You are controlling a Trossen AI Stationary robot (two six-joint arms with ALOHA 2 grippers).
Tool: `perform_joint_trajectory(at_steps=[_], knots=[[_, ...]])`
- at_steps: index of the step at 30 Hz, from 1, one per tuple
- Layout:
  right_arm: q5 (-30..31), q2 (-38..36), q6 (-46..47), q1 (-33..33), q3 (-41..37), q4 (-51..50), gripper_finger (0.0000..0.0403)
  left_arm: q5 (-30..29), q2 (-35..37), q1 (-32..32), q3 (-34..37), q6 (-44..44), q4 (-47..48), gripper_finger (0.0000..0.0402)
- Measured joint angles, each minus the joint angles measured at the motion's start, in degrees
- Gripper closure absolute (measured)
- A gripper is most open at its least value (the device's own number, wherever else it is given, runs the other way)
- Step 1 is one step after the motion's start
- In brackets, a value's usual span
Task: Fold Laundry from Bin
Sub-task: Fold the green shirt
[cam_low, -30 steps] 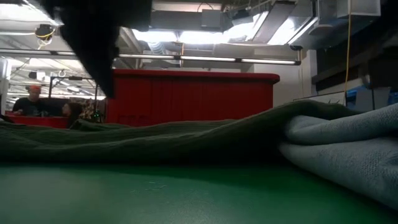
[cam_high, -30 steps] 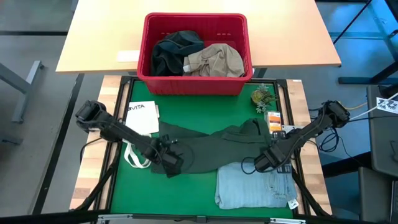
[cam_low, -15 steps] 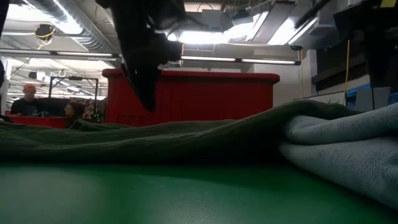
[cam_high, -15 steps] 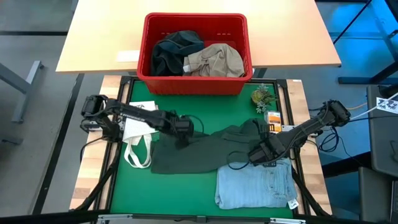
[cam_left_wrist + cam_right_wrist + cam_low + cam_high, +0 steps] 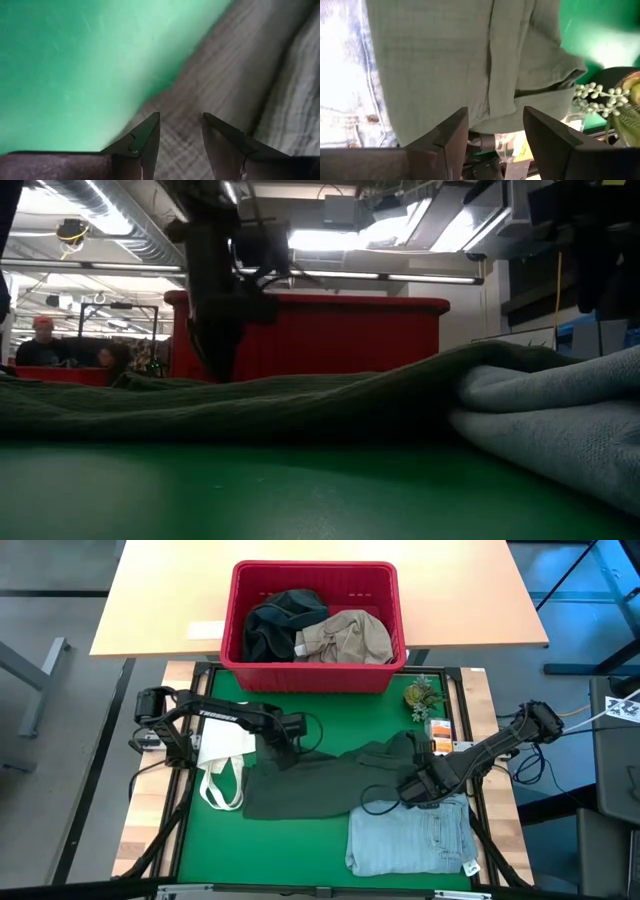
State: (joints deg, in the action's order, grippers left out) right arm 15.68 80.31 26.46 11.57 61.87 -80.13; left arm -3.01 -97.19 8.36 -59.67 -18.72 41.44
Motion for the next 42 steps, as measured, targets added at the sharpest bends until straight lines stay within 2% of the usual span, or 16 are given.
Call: perform_joint_trajectory(at_steps=[4, 9, 14, 19, 26, 31, 39, 42], knots=[[3.4, 0.0, 0.0, 0.0, 0.0, 1.1, 0.0213, 1.7, 0.0, 0.6, 3.5, 0.0, -4.5, 0.0261], [7.9, 0.0, 0.0, -1.7, 0.0, 1.0, 0.0213, 2.3, 0.1, 1.2, 7.4, -0.4, -5.4, 0.0274], [5.3, 0.0, -4.4, -7.7, -2.5, 3.2, 0.0213, 5.0, 0.3, 0.8, 8.4, -2.1, -4.4, 0.0329], [2.7, 0.3, -12.7, -15.1, -7.4, 12.1, 0.0213, 6.2, 0.4, -0.2, 7.2, -2.2, -2.6, 0.0394], [2.8, 2.1, -21.6, -25.0, -10.7, 22.7, 0.0213, 6.3, 0.4, -1.8, 4.4, -4.8, 7.9, 0.0398], [2.5, 5.9, -27.1, -30.2, -10.8, 27.3, 0.0213, 9.0, 0.4, -3.9, 4.3, -7.4, 15.8, 0.0399], [1.4, 13.5, -31.6, -32.3, -10.8, 34.5, 0.0213, 9.1, 0.4, -8.6, 4.2, -11.0, 21.6, 0.04], [1.2, 15.6, -32.9, -32.2, -10.8, 37.6, 0.0213, 11.6, 0.4, -9.9, 4.2, -12.9, 23.1, 0.04]])
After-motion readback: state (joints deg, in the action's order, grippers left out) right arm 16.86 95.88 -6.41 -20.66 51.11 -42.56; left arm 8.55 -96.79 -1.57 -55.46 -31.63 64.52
